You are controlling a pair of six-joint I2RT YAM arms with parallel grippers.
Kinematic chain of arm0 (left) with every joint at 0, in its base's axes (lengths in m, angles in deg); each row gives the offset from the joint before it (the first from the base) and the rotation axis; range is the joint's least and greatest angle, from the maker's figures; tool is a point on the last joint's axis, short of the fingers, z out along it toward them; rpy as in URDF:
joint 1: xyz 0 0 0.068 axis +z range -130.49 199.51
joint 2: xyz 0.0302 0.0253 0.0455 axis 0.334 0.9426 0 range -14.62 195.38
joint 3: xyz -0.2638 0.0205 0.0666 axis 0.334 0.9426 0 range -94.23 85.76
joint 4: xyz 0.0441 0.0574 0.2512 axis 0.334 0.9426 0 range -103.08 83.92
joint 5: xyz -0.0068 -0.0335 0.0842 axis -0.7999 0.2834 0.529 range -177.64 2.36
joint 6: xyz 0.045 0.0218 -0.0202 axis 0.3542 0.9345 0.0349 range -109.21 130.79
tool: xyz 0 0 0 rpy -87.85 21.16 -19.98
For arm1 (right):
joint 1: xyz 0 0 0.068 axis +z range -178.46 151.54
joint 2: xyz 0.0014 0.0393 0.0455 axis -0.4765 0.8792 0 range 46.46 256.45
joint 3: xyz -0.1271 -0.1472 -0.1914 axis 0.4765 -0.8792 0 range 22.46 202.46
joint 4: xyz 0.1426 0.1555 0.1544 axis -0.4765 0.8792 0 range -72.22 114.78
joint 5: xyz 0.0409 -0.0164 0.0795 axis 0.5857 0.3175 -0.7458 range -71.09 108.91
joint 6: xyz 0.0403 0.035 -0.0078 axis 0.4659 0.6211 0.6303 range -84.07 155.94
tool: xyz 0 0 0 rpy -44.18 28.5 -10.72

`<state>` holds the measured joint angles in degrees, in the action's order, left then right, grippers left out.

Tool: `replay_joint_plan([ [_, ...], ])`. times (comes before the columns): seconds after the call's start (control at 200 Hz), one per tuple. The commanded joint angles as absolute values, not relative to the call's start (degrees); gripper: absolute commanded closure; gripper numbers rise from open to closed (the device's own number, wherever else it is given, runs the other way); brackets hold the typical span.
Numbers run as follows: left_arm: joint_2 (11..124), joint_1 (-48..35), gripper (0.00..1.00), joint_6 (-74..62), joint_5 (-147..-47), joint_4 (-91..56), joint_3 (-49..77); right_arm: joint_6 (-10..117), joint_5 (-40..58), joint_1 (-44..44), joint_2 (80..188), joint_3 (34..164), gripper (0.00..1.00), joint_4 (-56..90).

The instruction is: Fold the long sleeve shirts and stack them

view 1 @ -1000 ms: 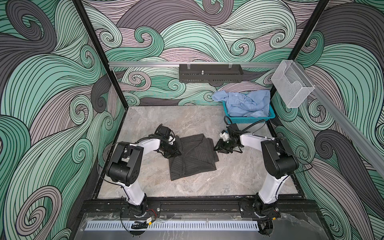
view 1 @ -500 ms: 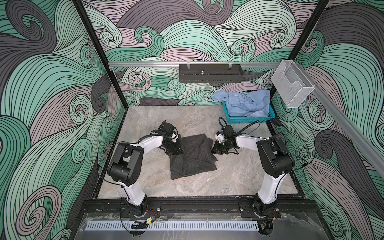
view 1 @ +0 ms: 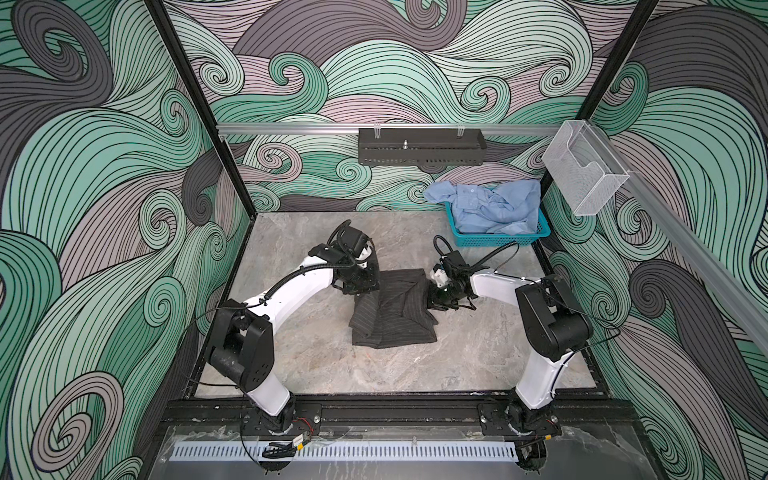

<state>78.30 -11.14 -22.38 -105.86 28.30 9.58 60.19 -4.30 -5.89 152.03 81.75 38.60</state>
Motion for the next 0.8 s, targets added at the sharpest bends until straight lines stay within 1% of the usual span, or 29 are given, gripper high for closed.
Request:
replay_joint_plan([
  [0.0,81.23,-14.41,1.0,-24.82,-103.59,29.56,5.6,59.49,0.32,-5.78,153.07,81.02,0.89,44.1],
  [0.23,88.99,-19.18,1.0,-27.68,-104.07,24.7,1.76,59.16,0.61,-5.68,152.51,80.95,0.89,44.57],
  [0.54,98.95,-20.12,1.0,-29.14,-104.56,18.97,1.13,59.34,1.22,-6.03,148.68,80.69,0.87,46.41],
  [0.59,100.23,-20.08,1.0,-29.13,-104.6,18.52,1.27,59.56,1.15,-6.34,147.51,80.26,0.85,46.53],
  [0.72,102.05,-19.95,1.0,-29.41,-105.25,17.51,1.91,59.28,1.01,-7.8,144.64,79.41,0.73,48.11],
  [0.791,101.79,-19.95,1.0,-29.46,-105.48,17.38,2.22,59.22,0.72,-9.32,142.78,78.2,0.69,48.32],
])
